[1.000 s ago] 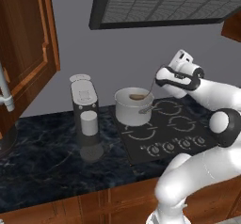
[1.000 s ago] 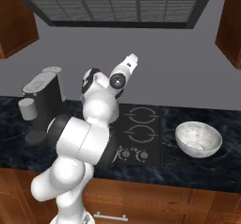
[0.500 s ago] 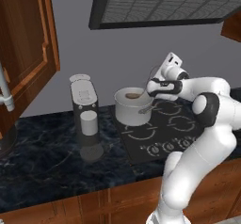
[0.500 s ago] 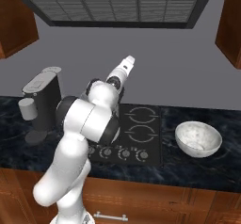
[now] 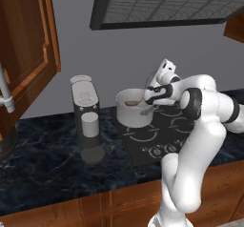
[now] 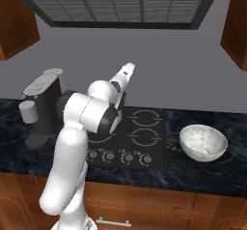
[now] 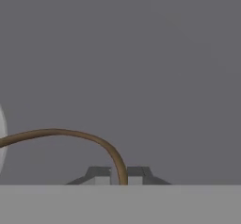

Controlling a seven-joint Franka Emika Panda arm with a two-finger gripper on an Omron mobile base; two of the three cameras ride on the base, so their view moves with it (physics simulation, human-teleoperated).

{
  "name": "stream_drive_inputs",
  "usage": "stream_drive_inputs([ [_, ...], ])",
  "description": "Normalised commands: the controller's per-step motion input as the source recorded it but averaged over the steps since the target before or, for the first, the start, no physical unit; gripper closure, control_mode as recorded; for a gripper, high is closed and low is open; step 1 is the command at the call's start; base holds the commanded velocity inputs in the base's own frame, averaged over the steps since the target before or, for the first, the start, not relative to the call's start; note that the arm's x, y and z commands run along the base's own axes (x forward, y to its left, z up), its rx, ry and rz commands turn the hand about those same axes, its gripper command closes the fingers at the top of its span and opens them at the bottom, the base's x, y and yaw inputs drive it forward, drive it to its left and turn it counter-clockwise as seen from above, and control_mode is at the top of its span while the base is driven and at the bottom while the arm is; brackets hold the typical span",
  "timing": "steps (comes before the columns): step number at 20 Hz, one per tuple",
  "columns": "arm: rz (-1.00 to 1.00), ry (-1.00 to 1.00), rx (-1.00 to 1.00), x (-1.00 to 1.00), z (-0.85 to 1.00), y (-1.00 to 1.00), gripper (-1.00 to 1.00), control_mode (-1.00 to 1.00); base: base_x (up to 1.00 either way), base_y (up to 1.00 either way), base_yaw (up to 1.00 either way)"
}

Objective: Open the cabinet and move the ladle to the pot. Then close the cabinet.

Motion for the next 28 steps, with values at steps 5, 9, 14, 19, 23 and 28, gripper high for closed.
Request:
stream_drive_inputs([
  [5, 0.0, 0.15, -0.03, 0.0, -0.37, 0.11, 1.0, -1.0, 0.0, 0.0, 0.0],
  [9, 0.0, 0.11, -0.03, 0.04, -0.21, 0.18, 1.0, -1.0, 0.0, 0.0, 0.0],
  [14, 0.0, 0.09, -0.02, 0.01, -0.02, 0.21, -1.0, -1.0, 0.0, 0.0, 0.0],
  [19, -0.01, 0.12, 0.0, -0.07, 0.0, 0.0, -1.0, -1.0, 0.0, 0.0, 0.0],
  [23, -0.03, 0.17, 0.0, -0.35, 0.1, 0.0, -1.0, -1.0, 0.0, 0.0, 0.0],
  [28, -0.03, 0.22, 0.01, -0.62, 0.35, 0.0, -1.0, -1.0, 0.0, 0.0, 0.0],
])
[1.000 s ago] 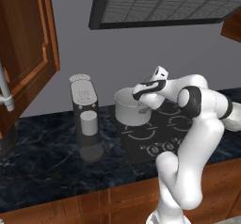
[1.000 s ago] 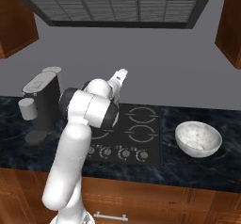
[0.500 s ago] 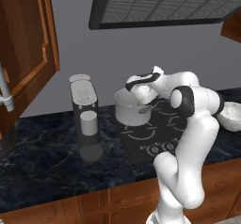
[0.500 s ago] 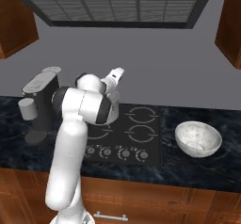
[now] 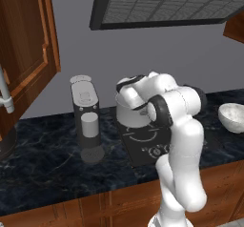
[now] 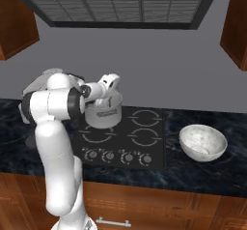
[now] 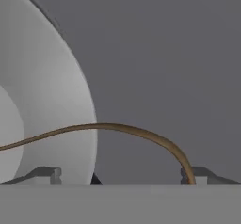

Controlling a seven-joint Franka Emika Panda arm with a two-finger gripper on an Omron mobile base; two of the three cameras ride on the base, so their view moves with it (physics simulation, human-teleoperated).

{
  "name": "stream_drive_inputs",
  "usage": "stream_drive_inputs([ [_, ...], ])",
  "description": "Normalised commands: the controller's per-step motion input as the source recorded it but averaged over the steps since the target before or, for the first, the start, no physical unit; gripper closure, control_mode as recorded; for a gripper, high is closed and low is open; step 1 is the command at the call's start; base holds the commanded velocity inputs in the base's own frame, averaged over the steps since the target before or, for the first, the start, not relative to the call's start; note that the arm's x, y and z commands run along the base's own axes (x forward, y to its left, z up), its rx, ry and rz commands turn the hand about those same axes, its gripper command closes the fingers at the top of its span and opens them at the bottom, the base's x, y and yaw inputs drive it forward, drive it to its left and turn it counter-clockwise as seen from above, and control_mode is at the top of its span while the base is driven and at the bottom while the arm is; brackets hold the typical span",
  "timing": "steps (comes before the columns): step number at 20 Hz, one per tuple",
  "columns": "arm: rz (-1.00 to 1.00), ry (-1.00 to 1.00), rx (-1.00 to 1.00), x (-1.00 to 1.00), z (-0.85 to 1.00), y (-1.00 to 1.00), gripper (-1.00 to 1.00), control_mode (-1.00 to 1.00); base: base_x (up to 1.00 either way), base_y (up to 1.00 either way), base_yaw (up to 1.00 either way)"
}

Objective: Open the cabinet and move the ladle to the pot. Then close the cabinet.

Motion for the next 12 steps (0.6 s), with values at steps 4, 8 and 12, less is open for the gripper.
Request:
stream_drive_inputs([
  [4, -0.05, 0.21, 0.06, -0.85, 0.71, -0.11, -1.0, -1.0, 0.0, 0.0, 0.0],
  [8, -0.09, 0.27, 0.1, -0.77, 0.83, -0.19, -1.0, -1.0, 0.0, 0.0, 0.0],
  [12, -0.1, 0.33, 0.14, -0.7, 0.86, -0.24, -1.0, -1.0, 0.0, 0.0, 0.0],
])
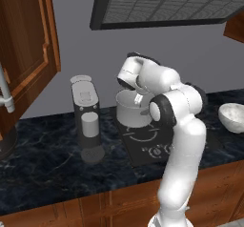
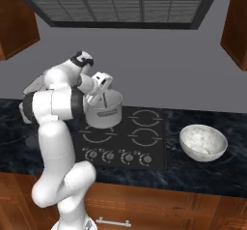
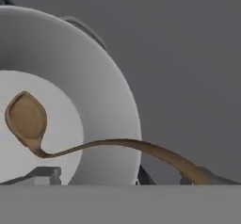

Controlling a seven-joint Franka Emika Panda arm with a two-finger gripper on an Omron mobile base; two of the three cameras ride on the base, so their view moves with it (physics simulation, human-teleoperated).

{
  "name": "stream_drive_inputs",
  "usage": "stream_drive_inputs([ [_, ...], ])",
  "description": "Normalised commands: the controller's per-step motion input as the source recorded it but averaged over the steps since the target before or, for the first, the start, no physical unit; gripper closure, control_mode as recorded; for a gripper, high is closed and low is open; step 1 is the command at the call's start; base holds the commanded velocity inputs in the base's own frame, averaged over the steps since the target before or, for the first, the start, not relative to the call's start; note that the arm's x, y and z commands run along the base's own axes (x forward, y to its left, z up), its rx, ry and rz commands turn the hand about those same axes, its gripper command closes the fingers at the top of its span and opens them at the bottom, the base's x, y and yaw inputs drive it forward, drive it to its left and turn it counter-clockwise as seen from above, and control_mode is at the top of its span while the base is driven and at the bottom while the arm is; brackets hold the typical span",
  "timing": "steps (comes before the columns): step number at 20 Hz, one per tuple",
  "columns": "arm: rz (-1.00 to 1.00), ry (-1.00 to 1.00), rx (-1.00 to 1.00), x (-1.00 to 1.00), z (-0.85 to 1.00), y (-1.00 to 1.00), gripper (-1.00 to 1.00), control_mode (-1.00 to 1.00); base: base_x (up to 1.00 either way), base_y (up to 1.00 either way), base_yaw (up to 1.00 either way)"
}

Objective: Open the cabinet and move the ladle to the pot. Then close the cabinet.

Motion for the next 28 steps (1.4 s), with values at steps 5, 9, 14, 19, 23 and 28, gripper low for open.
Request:
stream_drive_inputs([
  [5, -0.12, 0.29, 0.15, -0.88, 0.8, -0.1, -1.0, -1.0, 0.0, 0.0, 0.0],
  [9, -0.15, 0.25, 0.13, -0.71, 0.97, -0.03, -1.0, -1.0, 0.0, 0.0, 0.0],
  [14, -0.17, 0.24, 0.11, -0.46, 1.0, 0.0, -1.0, -1.0, 0.0, 0.0, 0.0],
  [19, -0.2, 0.23, 0.12, -0.65, 1.0, 0.0, -1.0, -1.0, 0.0, 0.0, 0.0],
  [23, -0.27, 0.26, 0.15, -0.94, 1.0, 0.0, -1.0, -1.0, 0.0, 0.0, 0.0],
  [28, -0.32, 0.26, 0.13, -0.8, 1.0, 0.02, -1.0, -1.0, 0.0, 0.0, 0.0],
])
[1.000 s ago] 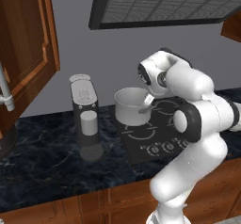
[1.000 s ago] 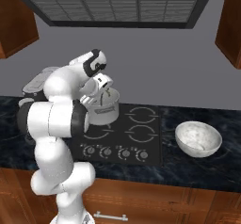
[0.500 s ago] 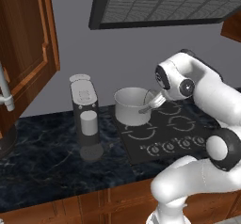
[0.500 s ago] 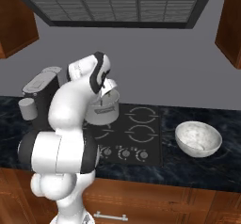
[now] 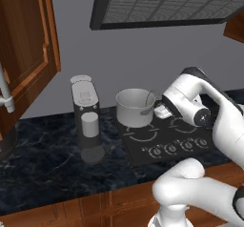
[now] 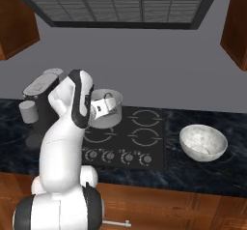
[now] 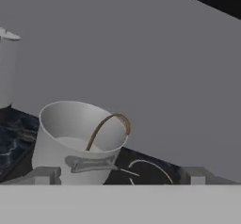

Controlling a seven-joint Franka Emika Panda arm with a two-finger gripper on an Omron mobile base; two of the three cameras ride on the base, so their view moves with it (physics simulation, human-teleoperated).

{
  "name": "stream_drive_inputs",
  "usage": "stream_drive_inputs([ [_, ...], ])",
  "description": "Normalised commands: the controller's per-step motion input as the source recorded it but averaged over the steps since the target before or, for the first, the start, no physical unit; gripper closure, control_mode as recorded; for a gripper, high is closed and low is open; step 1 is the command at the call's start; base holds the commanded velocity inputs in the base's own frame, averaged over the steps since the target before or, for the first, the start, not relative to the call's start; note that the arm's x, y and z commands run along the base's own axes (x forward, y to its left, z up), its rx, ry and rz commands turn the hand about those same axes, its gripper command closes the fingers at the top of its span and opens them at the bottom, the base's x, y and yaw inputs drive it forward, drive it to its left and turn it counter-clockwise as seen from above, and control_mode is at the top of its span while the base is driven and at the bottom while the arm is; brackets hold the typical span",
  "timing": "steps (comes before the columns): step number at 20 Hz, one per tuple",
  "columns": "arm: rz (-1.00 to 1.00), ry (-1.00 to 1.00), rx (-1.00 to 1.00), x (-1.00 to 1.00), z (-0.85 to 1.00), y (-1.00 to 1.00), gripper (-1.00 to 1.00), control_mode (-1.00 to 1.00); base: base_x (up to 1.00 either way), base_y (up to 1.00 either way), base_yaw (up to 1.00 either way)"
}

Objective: Open the cabinet and move the ladle to the pot. Then close the cabinet.

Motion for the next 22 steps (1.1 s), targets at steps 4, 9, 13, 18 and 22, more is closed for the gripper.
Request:
stream_drive_inputs([
  [4, -0.34, 0.32, 0.11, -0.56, 1.0, 0.01, -1.0, -1.0, 0.0, 0.0, 0.0],
  [9, -0.3, 0.34, 0.08, -0.54, 1.0, 0.0, -1.0, -1.0, 0.0, 0.0, 0.0],
  [13, -0.23, 0.07, -0.05, -0.28, 1.0, 0.0, -1.0, -1.0, 0.0, 0.0, 0.0],
  [18, -0.15, -0.11, -0.28, -0.21, 1.0, 0.0, -1.0, -1.0, 0.0, 0.0, 0.0],
  [22, -0.09, -0.22, -0.44, -0.39, 1.0, 0.01, -1.0, -1.0, 0.0, 0.0, 0.0],
])
